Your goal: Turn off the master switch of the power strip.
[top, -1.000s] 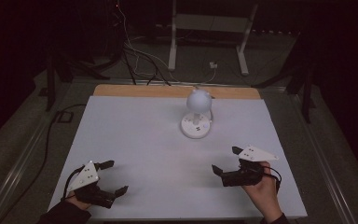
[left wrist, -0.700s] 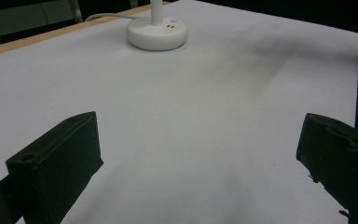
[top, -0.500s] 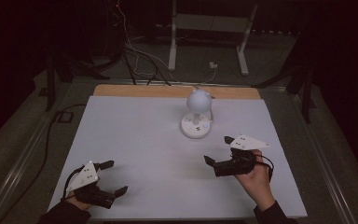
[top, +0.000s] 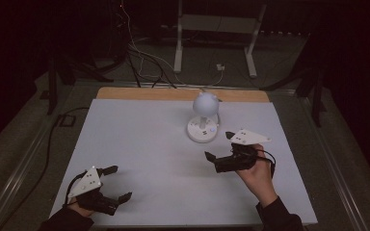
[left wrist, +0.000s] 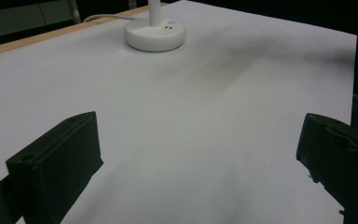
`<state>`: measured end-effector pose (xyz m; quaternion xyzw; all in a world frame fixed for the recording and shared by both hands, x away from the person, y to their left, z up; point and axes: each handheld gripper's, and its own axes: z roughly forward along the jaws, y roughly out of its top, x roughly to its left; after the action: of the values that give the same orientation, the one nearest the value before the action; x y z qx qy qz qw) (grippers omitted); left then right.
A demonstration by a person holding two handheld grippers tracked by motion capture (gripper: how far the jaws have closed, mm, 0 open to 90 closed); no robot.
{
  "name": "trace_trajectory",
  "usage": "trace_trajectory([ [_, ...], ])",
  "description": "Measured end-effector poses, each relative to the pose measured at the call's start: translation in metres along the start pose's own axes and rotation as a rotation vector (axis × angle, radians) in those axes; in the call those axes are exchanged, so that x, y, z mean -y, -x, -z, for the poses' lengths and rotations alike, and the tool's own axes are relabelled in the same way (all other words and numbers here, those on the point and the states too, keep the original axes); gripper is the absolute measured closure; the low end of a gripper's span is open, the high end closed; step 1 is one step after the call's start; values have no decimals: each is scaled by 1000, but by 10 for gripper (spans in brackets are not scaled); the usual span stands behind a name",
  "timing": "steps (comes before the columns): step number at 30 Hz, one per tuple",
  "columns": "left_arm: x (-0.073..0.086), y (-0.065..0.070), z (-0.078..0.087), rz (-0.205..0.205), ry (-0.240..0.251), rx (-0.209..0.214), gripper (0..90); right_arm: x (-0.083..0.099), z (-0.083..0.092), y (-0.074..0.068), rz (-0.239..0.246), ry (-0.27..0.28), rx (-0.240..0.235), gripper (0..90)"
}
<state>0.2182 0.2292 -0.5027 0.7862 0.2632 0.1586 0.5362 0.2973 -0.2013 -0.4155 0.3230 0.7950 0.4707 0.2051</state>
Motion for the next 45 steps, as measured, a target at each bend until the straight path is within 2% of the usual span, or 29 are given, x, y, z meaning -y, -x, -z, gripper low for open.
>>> trace_trajectory([
  [10,0,0,0,-3,-2,1,3,-6,-17,3,-6,-7,-15,0],
  [24,0,1,0,-4,1,3,3,-7,-40,13,-7,-39,-7,0],
  [45,0,1,0,-4,-1,6,3,0,-78,47,-54,-79,29,0],
])
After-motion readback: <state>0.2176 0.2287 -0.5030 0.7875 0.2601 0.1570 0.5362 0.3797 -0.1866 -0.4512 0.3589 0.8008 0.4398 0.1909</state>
